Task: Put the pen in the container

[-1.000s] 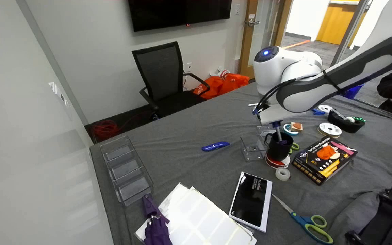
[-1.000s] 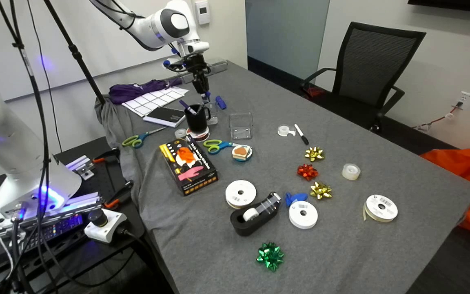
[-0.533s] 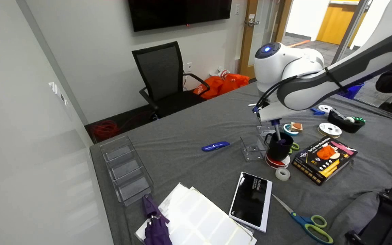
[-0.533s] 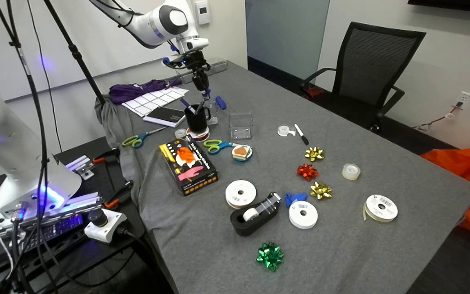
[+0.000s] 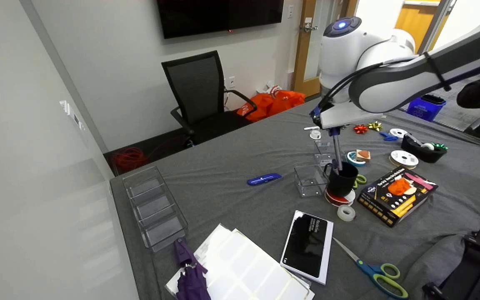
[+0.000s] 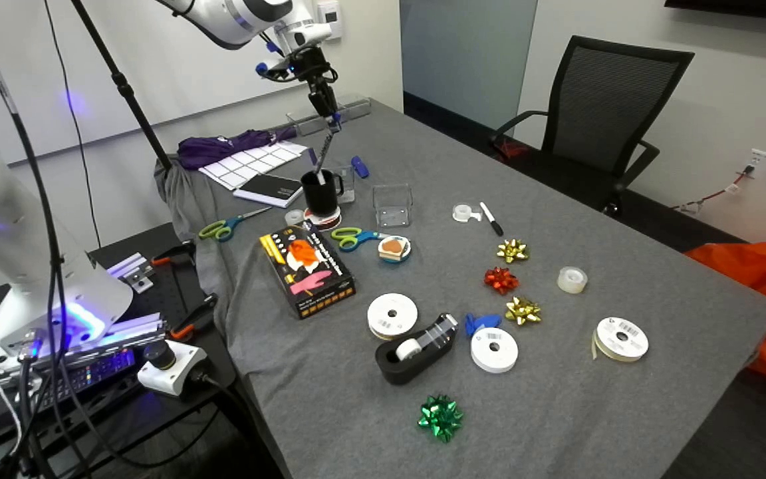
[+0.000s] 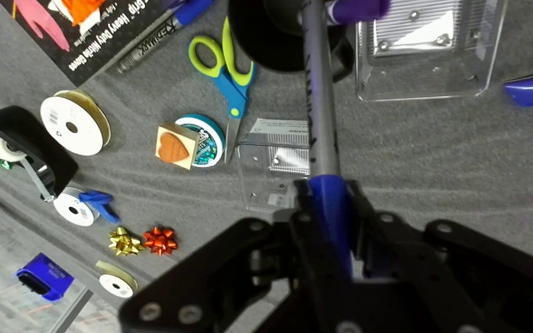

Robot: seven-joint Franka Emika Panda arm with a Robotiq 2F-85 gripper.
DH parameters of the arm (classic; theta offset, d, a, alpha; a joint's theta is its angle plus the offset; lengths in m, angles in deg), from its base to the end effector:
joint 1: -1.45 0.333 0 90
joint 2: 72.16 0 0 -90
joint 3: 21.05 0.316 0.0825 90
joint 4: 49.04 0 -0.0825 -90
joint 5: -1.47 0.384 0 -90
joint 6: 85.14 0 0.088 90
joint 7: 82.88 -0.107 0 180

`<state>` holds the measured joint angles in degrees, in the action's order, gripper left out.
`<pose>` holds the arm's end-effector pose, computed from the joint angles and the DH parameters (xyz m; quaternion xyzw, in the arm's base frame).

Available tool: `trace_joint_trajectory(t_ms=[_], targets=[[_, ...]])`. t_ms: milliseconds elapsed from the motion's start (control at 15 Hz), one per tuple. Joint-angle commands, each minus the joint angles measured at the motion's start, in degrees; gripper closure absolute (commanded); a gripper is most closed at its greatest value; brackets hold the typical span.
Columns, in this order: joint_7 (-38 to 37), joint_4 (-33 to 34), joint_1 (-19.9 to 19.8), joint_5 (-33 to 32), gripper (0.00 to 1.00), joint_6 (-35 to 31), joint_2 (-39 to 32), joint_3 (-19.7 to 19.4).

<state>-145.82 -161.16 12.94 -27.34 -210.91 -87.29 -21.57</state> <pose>0.5977 0.0987 0.3440 0.9353 -0.2910 0.1108 0.1683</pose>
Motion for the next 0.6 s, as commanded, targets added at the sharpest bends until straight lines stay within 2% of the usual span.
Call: trace_joint_trajectory(t_ms=[0,267,533], targets=[[3.17,-0.71,-1.17,4.33,0.95,-0.92,3.75,1.20],[4.11,3.94,-1.76,10.63,0.95,0.91,3.63,1.28],[2.32,6.92,-2.07,13.29,0.95,-0.82,2.72,0.96]])
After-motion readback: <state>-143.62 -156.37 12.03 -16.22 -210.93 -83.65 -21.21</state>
